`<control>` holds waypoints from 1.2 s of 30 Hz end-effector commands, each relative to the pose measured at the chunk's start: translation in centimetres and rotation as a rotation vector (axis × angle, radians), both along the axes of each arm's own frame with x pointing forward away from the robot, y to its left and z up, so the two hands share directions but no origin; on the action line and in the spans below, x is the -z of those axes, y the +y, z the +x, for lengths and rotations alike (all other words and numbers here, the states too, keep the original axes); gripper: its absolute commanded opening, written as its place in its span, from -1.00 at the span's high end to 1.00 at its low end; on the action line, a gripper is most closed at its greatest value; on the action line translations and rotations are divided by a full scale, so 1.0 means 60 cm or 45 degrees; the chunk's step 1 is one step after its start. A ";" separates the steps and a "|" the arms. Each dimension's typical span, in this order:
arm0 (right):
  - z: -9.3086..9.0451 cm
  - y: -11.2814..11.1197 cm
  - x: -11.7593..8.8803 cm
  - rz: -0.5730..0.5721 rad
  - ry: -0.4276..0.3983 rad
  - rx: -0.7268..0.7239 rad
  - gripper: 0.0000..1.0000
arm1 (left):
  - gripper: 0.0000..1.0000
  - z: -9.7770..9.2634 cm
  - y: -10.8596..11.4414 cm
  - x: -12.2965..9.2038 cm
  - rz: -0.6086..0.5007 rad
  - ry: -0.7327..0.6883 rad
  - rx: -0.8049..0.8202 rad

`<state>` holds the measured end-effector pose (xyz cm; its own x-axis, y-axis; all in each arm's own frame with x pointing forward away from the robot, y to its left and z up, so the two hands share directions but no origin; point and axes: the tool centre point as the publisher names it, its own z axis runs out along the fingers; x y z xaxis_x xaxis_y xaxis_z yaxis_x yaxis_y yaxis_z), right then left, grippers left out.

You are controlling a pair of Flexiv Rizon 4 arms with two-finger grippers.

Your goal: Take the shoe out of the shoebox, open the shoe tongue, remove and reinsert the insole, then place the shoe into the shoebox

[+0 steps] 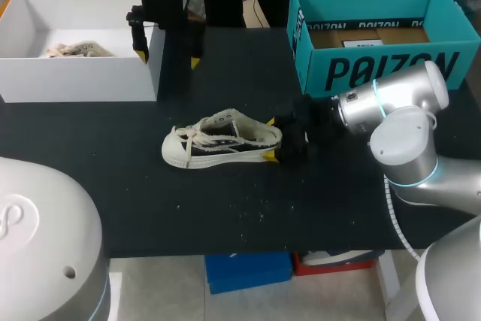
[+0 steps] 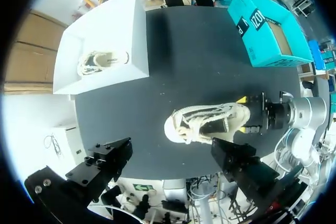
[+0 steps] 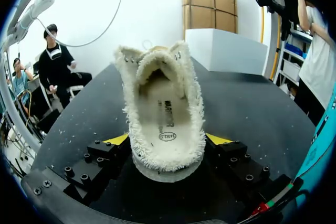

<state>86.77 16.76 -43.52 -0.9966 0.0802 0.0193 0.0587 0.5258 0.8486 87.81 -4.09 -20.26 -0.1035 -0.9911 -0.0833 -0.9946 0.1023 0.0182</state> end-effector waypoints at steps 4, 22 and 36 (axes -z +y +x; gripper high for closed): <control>0.001 0.004 0.003 0.000 0.000 0.003 1.00 | -1.00 -0.027 -0.083 0.034 0.148 0.038 -0.015; 0.001 0.004 0.003 0.000 0.000 0.003 1.00 | -1.00 -0.063 -0.155 0.174 0.321 0.096 0.061; 0.001 0.004 0.003 0.000 0.000 0.003 1.00 | -1.00 -0.065 -0.172 0.230 0.424 0.142 0.036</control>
<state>86.77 16.76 -43.51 -0.9966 0.0803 0.0192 0.0588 0.5258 0.8486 83.60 -13.69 -33.35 -0.1533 -0.9209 -0.3585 -0.9824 0.1028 0.1560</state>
